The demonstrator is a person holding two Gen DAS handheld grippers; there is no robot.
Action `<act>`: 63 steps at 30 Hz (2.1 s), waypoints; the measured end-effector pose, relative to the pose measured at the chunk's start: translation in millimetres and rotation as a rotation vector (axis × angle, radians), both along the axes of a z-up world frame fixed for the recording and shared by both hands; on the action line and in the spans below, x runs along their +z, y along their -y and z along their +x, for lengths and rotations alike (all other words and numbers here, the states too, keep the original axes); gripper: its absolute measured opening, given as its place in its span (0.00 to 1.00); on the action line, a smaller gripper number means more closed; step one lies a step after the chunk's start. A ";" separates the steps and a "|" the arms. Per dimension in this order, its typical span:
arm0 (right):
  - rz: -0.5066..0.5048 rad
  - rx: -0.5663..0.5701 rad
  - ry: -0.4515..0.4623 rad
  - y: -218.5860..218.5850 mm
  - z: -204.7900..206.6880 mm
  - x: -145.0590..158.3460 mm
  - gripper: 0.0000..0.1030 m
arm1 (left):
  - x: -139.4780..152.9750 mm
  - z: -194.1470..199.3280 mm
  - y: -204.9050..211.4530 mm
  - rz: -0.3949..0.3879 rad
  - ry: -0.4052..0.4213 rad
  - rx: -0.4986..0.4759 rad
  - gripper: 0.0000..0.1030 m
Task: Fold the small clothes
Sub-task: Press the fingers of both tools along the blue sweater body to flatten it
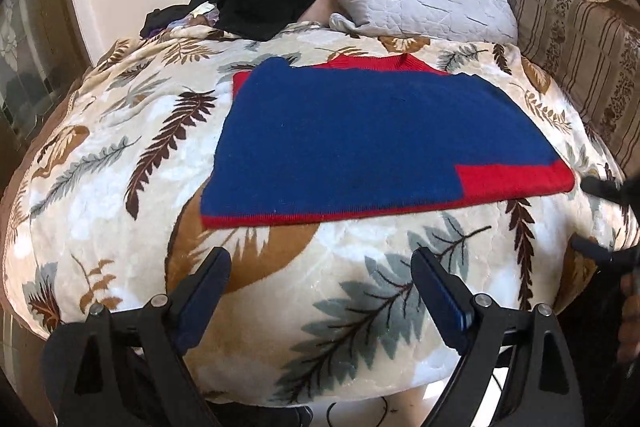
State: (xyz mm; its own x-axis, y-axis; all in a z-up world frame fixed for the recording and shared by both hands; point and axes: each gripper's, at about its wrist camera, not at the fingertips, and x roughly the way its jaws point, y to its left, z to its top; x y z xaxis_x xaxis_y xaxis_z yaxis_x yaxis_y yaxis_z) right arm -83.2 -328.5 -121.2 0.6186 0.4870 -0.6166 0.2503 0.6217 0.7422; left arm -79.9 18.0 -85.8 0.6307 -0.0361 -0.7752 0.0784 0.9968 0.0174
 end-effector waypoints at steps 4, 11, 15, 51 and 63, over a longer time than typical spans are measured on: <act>0.049 -0.042 -0.012 11.6 22.4 -4.5 0.96 | 1.3 12.5 0.3 -0.006 -0.006 0.017 0.89; 0.017 -0.063 -0.001 16.1 56.0 1.1 0.96 | 3.8 52.0 5.1 -0.004 -0.034 0.062 0.89; -0.009 -0.051 0.009 14.2 64.9 2.6 0.95 | 0.4 67.7 4.8 -0.013 -0.057 0.089 0.89; -0.205 0.002 -0.014 9.0 83.1 9.8 0.51 | -14.8 117.2 21.2 -0.004 -0.108 0.075 0.89; -0.218 -0.003 -0.039 12.5 90.1 6.4 0.23 | -33.1 123.3 38.2 0.036 -0.119 0.050 0.94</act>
State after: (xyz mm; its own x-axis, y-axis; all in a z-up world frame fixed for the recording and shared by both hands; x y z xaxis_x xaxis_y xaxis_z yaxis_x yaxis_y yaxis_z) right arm 6.9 -341.0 -114.8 0.5936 0.3377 -0.7305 0.2784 0.7655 0.5801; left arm 43.4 -20.2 -118.8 0.5344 0.0228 -0.8449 0.0321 0.9984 0.0472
